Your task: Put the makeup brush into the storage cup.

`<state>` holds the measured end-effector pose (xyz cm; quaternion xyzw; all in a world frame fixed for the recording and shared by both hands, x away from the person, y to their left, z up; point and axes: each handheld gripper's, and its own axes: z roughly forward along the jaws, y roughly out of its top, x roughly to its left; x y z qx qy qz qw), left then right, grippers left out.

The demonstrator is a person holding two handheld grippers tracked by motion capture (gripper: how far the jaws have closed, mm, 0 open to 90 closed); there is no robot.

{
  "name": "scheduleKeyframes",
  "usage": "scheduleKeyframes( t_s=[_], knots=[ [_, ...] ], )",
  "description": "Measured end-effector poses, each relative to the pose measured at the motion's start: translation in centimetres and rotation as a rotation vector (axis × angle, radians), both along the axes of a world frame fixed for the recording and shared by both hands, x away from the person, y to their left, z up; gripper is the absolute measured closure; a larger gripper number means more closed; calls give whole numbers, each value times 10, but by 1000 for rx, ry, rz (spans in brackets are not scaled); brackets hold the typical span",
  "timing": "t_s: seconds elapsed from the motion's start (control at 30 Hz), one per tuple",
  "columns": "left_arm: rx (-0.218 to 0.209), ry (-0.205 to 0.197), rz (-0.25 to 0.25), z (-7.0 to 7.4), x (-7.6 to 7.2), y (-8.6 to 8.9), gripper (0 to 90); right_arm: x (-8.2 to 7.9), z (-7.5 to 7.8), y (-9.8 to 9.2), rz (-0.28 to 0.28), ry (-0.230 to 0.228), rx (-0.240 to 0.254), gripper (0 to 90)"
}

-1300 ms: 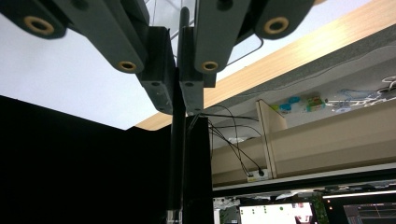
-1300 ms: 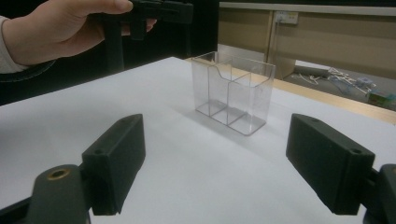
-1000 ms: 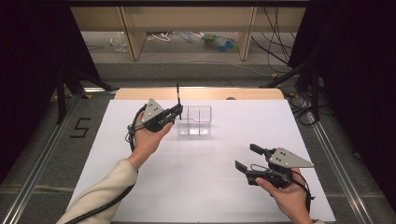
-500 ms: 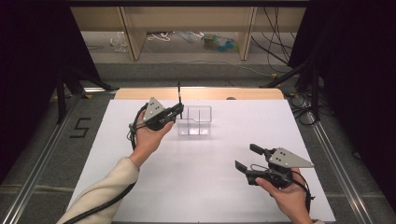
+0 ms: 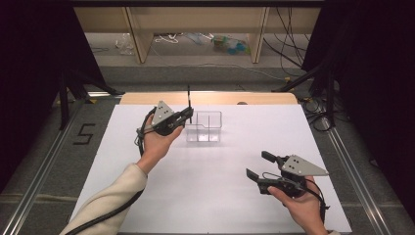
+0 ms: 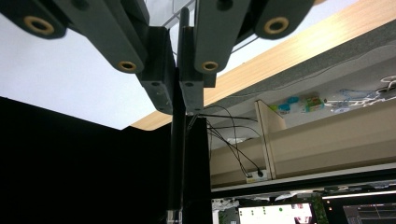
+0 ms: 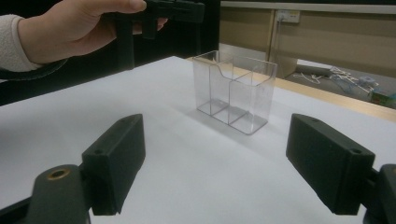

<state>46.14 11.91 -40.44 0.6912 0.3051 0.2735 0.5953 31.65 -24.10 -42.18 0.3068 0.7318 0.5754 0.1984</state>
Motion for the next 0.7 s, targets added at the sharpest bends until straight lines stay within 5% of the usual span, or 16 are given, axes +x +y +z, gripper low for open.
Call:
scheduleKeyframes(
  t_s=[0.7],
  knots=[
    [-3, 4, 14, -2, 8, 0, 852, 0, 0, -1, -3, 2, -7, 208]
  ],
)
